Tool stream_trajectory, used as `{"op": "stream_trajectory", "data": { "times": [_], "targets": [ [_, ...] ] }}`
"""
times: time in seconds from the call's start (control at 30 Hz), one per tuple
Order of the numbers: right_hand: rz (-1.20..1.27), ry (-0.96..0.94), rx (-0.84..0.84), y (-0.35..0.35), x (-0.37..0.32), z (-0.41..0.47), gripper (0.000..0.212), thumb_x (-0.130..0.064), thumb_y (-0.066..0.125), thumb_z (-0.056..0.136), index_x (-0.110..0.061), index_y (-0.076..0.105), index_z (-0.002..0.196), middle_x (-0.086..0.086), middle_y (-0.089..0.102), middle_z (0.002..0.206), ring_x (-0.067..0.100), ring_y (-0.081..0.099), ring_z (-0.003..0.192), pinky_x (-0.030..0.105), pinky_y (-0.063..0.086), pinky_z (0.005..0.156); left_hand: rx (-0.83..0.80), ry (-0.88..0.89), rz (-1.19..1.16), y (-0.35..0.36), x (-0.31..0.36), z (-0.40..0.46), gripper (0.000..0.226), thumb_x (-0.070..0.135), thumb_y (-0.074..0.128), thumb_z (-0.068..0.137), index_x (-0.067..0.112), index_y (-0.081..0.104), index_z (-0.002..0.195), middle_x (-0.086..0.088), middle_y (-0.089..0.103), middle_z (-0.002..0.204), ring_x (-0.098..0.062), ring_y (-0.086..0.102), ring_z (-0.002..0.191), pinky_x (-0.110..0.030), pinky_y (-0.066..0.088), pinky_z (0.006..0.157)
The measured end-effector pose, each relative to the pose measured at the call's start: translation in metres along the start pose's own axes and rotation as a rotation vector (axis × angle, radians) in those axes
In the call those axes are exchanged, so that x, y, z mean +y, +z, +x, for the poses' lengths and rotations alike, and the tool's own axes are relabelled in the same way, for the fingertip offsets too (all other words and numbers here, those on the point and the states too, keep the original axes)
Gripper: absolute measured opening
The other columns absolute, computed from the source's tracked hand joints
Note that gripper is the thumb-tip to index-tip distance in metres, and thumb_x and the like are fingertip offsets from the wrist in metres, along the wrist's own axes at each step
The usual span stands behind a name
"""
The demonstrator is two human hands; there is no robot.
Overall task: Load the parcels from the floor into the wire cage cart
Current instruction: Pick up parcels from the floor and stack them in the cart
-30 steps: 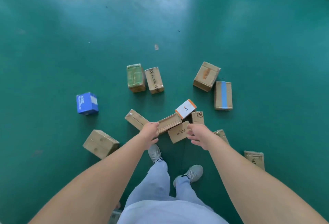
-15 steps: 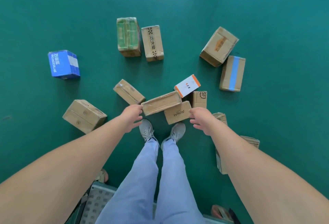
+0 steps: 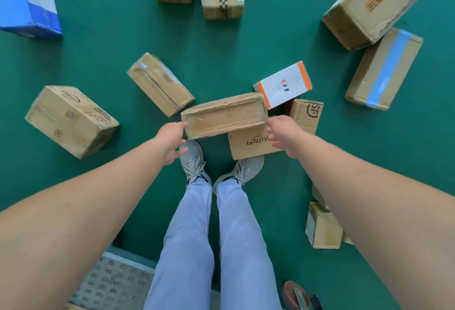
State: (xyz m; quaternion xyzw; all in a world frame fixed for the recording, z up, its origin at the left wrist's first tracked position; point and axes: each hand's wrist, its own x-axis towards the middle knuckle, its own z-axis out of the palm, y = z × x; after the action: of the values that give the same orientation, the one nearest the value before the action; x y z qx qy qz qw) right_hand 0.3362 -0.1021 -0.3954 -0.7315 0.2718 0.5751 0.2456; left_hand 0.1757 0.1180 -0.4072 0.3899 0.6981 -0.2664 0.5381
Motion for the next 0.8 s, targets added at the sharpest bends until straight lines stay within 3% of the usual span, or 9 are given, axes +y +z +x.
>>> {"op": "stream_trajectory", "data": {
  "times": [0.07, 0.17, 0.23, 0.3, 0.4, 0.5, 0.63, 0.73, 0.8],
  "targets": [
    [-0.004, -0.031, 0.039, 0.006, 0.000, 0.036, 0.047, -0.040, 0.045, 0.105, -0.021, 0.042, 0.148, -0.004, 0.054, 0.111, 0.020, 0.056, 0.102, 0.048, 0.050, 0.105, 0.046, 0.008, -0.004, 0.010, -0.004, 0.035, 0.055, 0.034, 0.051, 0.106, 0.025, 0.034, 0.157, 0.003, 0.037, 0.158, -0.021, 0.047, 0.133, -0.044, 0.049, 0.109],
    [0.036, -0.056, 0.074, 0.018, 0.000, 0.079, 0.062, -0.052, 0.045, 0.102, -0.030, 0.026, 0.157, -0.002, 0.046, 0.133, 0.027, 0.048, 0.120, 0.049, 0.045, 0.108, 0.090, 0.001, -0.006, 0.020, -0.011, 0.082, 0.069, 0.046, 0.050, 0.105, 0.028, 0.019, 0.163, 0.000, 0.027, 0.167, -0.025, 0.038, 0.145, -0.050, 0.039, 0.117],
    [0.057, -0.059, 0.077, 0.028, 0.001, 0.105, 0.074, -0.064, 0.044, 0.095, -0.038, 0.017, 0.160, -0.002, 0.035, 0.157, 0.034, 0.041, 0.138, 0.055, 0.039, 0.113, 0.066, -0.033, -0.025, 0.028, -0.015, 0.108, 0.074, 0.057, 0.051, 0.101, 0.029, 0.021, 0.162, 0.001, 0.027, 0.168, -0.027, 0.035, 0.148, -0.055, 0.036, 0.118],
    [0.047, -0.063, 0.039, 0.037, 0.005, 0.132, 0.083, -0.076, 0.044, 0.084, -0.049, 0.016, 0.157, -0.004, 0.027, 0.164, 0.037, 0.032, 0.146, 0.062, 0.033, 0.115, 0.016, -0.078, -0.091, 0.034, -0.016, 0.129, 0.074, 0.065, 0.053, 0.096, 0.030, 0.033, 0.157, 0.003, 0.037, 0.163, -0.026, 0.039, 0.146, -0.056, 0.038, 0.116],
    [0.108, -0.037, 0.009, 0.045, 0.008, 0.140, 0.080, -0.081, 0.051, 0.076, -0.056, 0.022, 0.147, -0.003, 0.030, 0.160, 0.037, 0.036, 0.140, 0.062, 0.037, 0.110, -0.033, -0.109, -0.213, 0.039, -0.015, 0.138, 0.082, 0.076, 0.062, 0.081, 0.033, 0.042, 0.148, 0.002, 0.051, 0.150, -0.028, 0.052, 0.133, -0.056, 0.045, 0.107],
    [0.260, -0.025, 0.053, 0.045, 0.013, 0.127, 0.064, -0.076, 0.057, 0.084, -0.040, 0.032, 0.131, 0.000, 0.038, 0.137, 0.031, 0.042, 0.123, 0.058, 0.046, 0.103, 0.000, -0.105, -0.324, 0.031, -0.017, 0.134, 0.097, 0.082, 0.069, 0.065, 0.035, 0.041, 0.145, 0.000, 0.054, 0.142, -0.032, 0.059, 0.120, -0.063, 0.045, 0.102],
    [0.386, 0.027, 0.058, 0.032, 0.014, 0.086, 0.082, -0.085, 0.060, 0.073, -0.029, 0.035, 0.128, 0.003, 0.046, 0.130, 0.033, 0.050, 0.120, 0.060, 0.049, 0.101, 0.049, -0.080, -0.423, 0.018, -0.011, 0.086, 0.081, 0.075, 0.071, 0.075, 0.031, 0.045, 0.138, -0.004, 0.057, 0.134, -0.035, 0.063, 0.111, -0.064, 0.053, 0.093],
    [0.456, 0.051, 0.053, 0.014, 0.013, 0.028, 0.075, -0.072, 0.064, 0.081, -0.024, 0.039, 0.133, 0.004, 0.056, 0.119, 0.028, 0.061, 0.103, 0.047, 0.058, 0.072, 0.080, -0.040, -0.396, 0.006, 0.000, 0.023, 0.060, 0.060, 0.069, 0.088, 0.028, 0.048, 0.134, -0.005, 0.058, 0.125, -0.032, 0.063, 0.106, -0.050, 0.057, 0.071],
    [0.499, 0.069, 0.044, -0.003, 0.013, -0.025, 0.075, -0.067, 0.068, 0.077, -0.025, 0.043, 0.134, 0.007, 0.061, 0.118, 0.030, 0.065, 0.098, 0.041, 0.059, 0.062, 0.065, -0.024, -0.371, -0.002, 0.013, -0.027, 0.057, 0.055, 0.070, 0.088, 0.027, 0.050, 0.133, -0.006, 0.060, 0.126, -0.032, 0.064, 0.105, -0.050, 0.057, 0.072]
  ]
}}
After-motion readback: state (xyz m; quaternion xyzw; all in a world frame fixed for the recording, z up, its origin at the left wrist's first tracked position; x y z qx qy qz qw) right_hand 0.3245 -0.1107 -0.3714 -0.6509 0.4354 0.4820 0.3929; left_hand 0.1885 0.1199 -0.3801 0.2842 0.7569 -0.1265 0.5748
